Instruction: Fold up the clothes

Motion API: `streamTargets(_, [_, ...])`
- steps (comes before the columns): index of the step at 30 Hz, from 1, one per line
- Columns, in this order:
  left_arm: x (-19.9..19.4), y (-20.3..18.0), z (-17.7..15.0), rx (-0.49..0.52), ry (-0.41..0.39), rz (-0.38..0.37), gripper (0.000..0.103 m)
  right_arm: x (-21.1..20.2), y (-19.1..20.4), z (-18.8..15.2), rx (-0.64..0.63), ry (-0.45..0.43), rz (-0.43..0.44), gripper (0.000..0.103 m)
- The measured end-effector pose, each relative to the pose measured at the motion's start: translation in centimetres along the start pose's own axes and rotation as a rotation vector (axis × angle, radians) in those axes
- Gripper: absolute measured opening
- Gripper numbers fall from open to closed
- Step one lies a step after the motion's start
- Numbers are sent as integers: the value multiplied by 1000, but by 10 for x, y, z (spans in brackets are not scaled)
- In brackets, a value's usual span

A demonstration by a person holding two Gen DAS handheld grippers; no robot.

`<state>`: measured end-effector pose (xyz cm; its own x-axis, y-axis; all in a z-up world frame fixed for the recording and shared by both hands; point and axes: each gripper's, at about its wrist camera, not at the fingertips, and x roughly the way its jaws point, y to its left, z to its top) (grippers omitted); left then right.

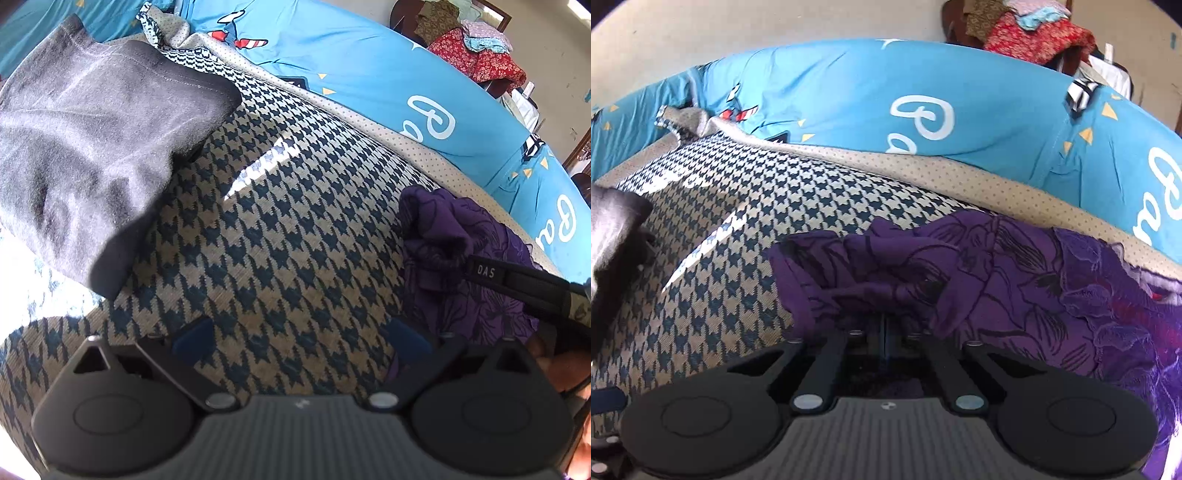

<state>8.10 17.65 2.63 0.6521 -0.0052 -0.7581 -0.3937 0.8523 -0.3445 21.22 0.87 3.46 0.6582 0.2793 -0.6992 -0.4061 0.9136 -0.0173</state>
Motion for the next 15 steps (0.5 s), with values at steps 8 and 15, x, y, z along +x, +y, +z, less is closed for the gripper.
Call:
streamTargets(8, [1,0,0,8,-1,5,101,-4,3,0,27,-19,-12,0])
streamTargets(15, [8,-9,1,35,-8,-81,102,-9,11,6,-53,6,14,12])
